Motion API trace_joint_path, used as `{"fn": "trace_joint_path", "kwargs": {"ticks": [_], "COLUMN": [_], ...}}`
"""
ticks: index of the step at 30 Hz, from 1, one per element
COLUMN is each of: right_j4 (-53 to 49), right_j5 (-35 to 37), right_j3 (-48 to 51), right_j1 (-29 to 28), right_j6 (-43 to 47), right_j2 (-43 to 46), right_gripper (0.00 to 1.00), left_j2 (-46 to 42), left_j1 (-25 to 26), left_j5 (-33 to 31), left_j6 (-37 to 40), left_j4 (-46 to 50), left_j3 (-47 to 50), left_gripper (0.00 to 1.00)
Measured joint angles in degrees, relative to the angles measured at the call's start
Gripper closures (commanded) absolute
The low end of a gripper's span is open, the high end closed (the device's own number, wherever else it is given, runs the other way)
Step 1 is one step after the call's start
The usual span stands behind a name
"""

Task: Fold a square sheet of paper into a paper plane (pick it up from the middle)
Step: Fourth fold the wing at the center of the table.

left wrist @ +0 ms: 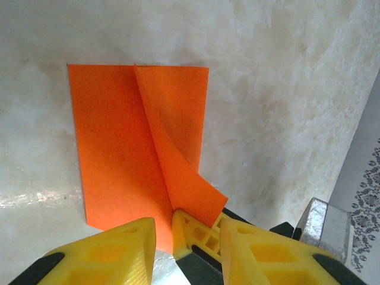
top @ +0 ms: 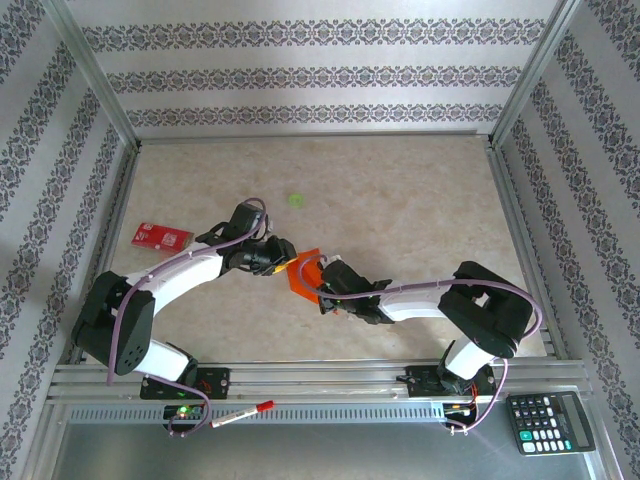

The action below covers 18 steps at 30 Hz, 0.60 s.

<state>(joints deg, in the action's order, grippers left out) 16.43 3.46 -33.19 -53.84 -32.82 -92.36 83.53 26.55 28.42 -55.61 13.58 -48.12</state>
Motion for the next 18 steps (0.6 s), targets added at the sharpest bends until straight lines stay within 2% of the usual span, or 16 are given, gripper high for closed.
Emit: {"fn": "trace_joint_path", "kwargs": {"ticks": [10, 18], "right_j4": [5.31, 7.43], "right_j5": [-7.21, -10.67], "right_j3": [2.54, 3.69], "right_j1": [3.15, 4.92], "right_j6": [-4.87, -7.41], "right_j2": [0.09, 0.09], "right_gripper": [0.97, 0.97], "left_j2": [1.81, 5.9], "left_j1": [1.99, 2.89], "left_j5": [1.88, 6.67], "left_j6": [2.69, 4.42], "left_j4": [-0.44, -4.26], "left_j3": [0.52, -0.04], "left_gripper": [0.7, 0.8]}}
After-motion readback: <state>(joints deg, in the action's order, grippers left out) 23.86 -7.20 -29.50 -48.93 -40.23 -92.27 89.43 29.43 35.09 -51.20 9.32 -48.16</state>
